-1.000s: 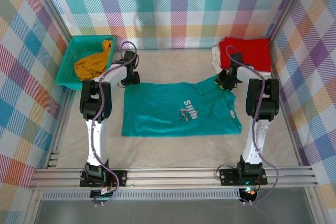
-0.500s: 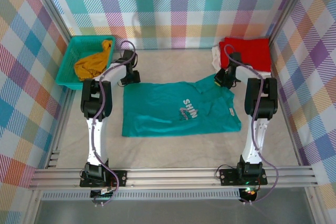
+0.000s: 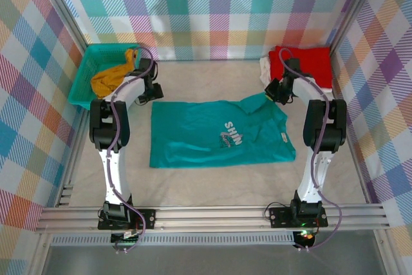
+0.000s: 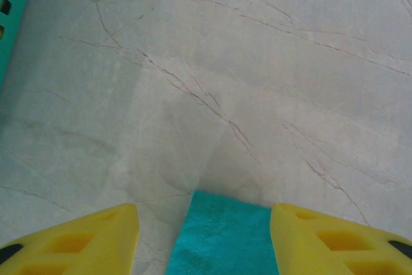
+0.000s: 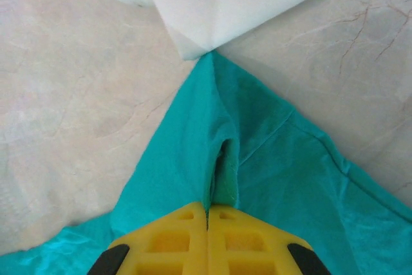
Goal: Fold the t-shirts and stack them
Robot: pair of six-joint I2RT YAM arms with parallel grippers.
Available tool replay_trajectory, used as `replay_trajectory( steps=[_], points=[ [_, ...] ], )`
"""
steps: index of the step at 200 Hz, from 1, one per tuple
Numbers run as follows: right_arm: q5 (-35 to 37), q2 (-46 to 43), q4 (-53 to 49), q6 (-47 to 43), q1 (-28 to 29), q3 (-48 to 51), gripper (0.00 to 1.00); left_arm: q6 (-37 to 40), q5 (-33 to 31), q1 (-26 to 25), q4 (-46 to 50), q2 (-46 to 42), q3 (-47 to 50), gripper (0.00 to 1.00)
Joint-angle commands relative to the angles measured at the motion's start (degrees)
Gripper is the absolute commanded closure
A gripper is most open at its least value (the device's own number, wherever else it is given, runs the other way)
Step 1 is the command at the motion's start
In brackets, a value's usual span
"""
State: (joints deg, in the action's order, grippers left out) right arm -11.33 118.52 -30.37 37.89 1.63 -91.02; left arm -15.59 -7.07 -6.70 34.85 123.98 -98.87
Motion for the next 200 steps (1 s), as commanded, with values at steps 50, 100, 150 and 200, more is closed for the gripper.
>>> replay_trajectory(
  steps=[50,100,150,200],
  points=[
    [-2.27,-4.14,-1.97,2.6,0.35,0.4,1.0,0.48,4.02,0.0,0.38,4.49,-1.22,0.9],
    [-2.91,-6.69,-2.06,2.73,0.38,0.78,1.0,0.11,0.68,-0.06,2.23,2.45,-1.65,0.96],
    [-1.81,-8.14,-2.07,2.92,0.24,1.51,1.0,-3.04,-1.81,0.55,1.8,0.18,0.4,0.63],
    [-1.32,-9.52,-1.93,3.07,-0.1,2.24,1.0,-2.53,1.28,0.49,1.59,4.1,-1.32,0.59]
  ],
)
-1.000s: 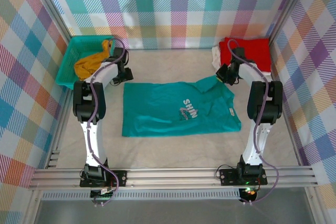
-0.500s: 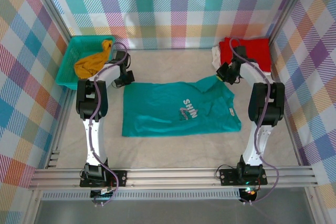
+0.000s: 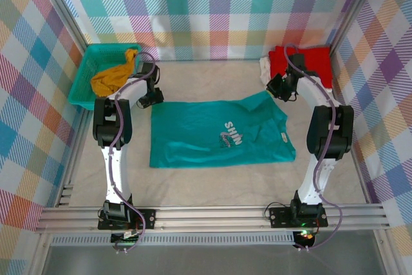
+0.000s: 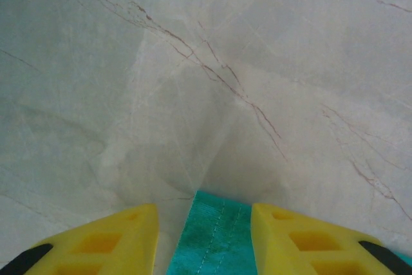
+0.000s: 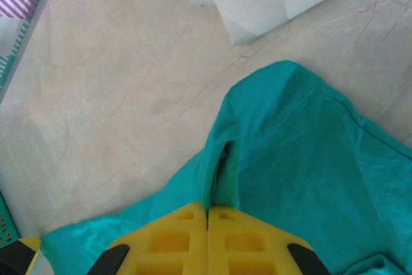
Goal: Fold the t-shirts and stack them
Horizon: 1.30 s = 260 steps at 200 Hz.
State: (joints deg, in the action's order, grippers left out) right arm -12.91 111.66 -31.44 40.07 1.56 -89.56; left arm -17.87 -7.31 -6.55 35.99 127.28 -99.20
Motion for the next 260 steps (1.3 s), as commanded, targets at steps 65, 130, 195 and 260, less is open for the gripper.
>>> replay_trajectory(
  steps=[65,130,195,260],
  points=[
    [-1.09,-3.72,-0.99,1.57,-0.11,0.39,1.0,1.15,2.75,0.29,0.33,1.55,-3.19,0.99],
    [-9.57,-9.13,2.64,9.17,-1.56,5.44,1.0,4.28,-1.77,-1.78,0.97,-7.13,1.47,1.0],
    [-11.43,-20.33,5.26,13.6,-3.57,18.54,1.0,8.0,-10.63,-2.78,-9.17,-19.32,19.57,1.0],
    [-12.1,-28.18,3.97,14.11,-5.42,26.44,1.0,9.65,-20.76,-5.57,-10.09,-21.54,26.43,1.0]
  ],
)
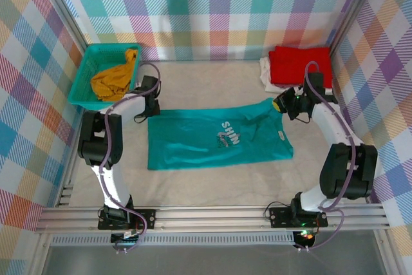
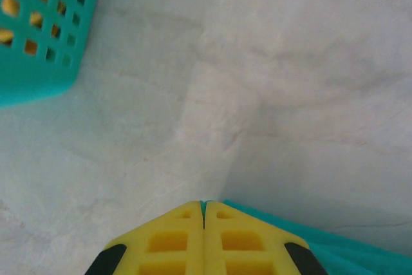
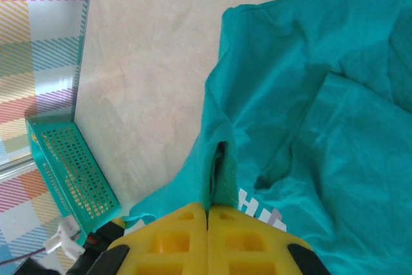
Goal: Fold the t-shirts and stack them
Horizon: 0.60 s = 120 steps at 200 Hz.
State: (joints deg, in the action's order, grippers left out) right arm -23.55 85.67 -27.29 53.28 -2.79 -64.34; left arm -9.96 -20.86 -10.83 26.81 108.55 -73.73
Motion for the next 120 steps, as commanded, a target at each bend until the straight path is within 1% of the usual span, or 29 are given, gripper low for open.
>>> replay_trajectory(
  steps=[1,24,44,67,87,96,105,107,114,120],
  points=[
    [-1.48,-2.23,-0.29,0.93,-1.08,1.18,1.0,1.72,-7.33,-1.29,-0.85,-2.86,0.92,1.0],
    [-2.48,-3.27,-1.01,1.19,-1.07,1.19,1.0,1.51,-9.48,-2.56,-0.96,-5.29,1.55,1.0],
    [-2.47,-4.5,-2.26,1.06,-1.02,1.75,1.0,0.93,-9.93,-3.72,-1.35,-8.51,3.42,1.0],
    [-3.11,-5.96,-3.38,1.13,-1.03,4.01,1.0,-1.6,-11.36,-4.78,-0.43,-11.64,6.69,0.99],
    [-4.11,-7.87,-4.41,1.47,-1.07,7.33,1.0,-3.95,-11.32,-5.55,0.82,-13.74,10.43,0.98],
    [-3.65,-9.3,-5.61,1.35,-1.07,9.2,1.0,-5.62,-12.58,-6.09,1.73,-14.66,12.34,0.95],
    [-2.16,-10.79,-7.59,0.56,-1.08,10.89,1.0,-7.4,-14.23,-6.63,2.44,-15.66,14.24,0.86],
    [-1.84,-11.14,-8.02,0.39,-1.06,11.31,0.99,-7.65,-14.43,-6.78,2.45,-15.9,14.63,0.84],
    [-0.89,-12.32,-8.75,-0.08,-1.07,13.13,0.88,-8.16,-14.64,-7.08,2.25,-16.74,16.5,0.78],
    [-0.23,-13.16,-9.58,-0.3,-1.14,14.67,0.86,-9.03,-15.4,-7.26,2.39,-17.53,17.87,0.74]
  ],
)
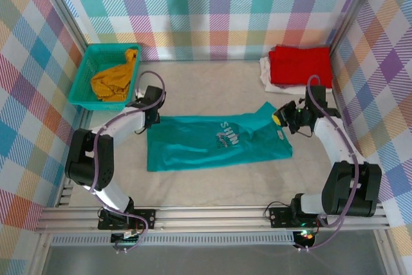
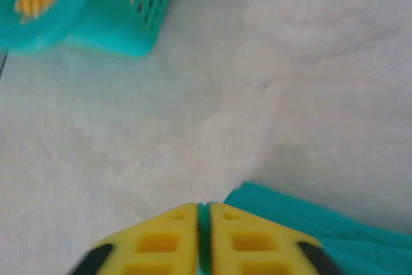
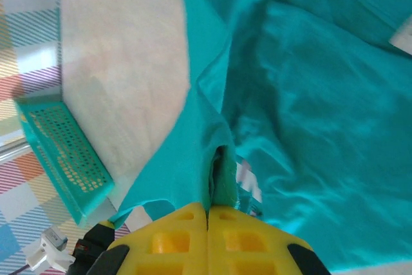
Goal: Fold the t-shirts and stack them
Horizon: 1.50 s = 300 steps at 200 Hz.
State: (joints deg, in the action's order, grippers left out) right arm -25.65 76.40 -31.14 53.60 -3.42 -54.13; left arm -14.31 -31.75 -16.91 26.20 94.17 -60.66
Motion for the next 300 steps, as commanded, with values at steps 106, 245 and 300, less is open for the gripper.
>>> replay_trajectory(
  steps=[106,245,300],
  points=[
    [20.72,11.63,-12.66,-16.17,16.63,-15.05,0.7,-3.62,10.6,-1.81,1.54,-3.46,-1.8,0.59],
    [20.73,44.59,-5.79,-18.77,20.7,-30.17,0.75,-17.29,29.8,-1.76,6.15,4.1,9.43,0.65],
    [11.85,65.47,-6.94,-23.85,24.34,-63.55,0.74,-27.23,35.78,-9.34,8.95,-8.01,22.18,0.71]
  ],
)
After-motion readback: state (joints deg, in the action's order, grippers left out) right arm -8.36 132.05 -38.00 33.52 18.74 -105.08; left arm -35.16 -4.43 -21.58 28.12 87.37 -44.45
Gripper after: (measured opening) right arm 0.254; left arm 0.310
